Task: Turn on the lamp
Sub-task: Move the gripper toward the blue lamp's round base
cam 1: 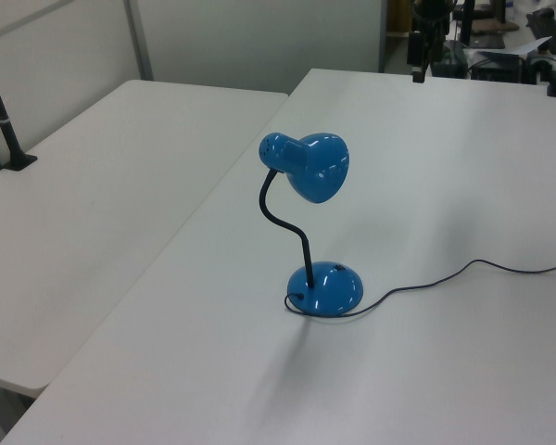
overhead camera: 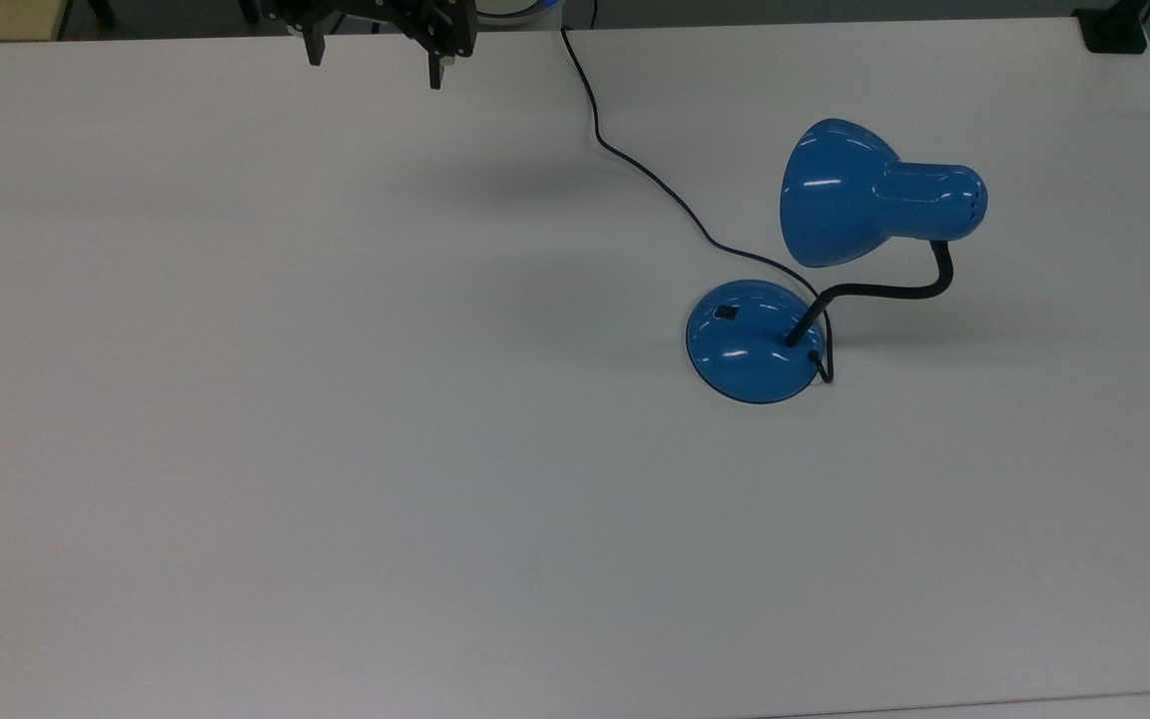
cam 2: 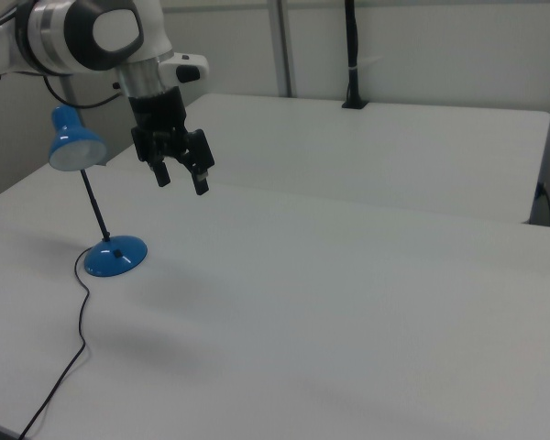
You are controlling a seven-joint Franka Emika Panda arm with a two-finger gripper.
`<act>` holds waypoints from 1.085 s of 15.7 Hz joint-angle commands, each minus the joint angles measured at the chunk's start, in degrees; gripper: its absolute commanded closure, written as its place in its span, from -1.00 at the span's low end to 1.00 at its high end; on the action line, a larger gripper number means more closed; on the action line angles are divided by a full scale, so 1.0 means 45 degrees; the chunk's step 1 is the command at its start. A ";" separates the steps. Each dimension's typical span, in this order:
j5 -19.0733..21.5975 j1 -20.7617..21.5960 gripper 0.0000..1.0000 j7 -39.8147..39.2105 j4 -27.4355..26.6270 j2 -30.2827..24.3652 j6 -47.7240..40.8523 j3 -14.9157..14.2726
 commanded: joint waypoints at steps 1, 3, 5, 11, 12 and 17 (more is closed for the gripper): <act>-0.0153 0.0086 -1.00 0.0194 0.0100 0.0086 -0.0064 0.0060; -0.0192 0.0105 -1.00 0.0176 0.0100 0.0106 -0.0063 0.0080; -0.0192 0.0105 -1.00 0.0176 0.0100 0.0125 -0.0083 0.0099; 0.0003 0.0086 0.91 -0.0077 0.0080 0.0125 -0.0083 0.0080; 0.0003 0.0086 1.00 -0.0310 0.0080 0.0145 -0.0064 0.0080; 0.0139 0.0105 1.00 -0.1636 -0.0075 0.0242 -0.0063 0.0099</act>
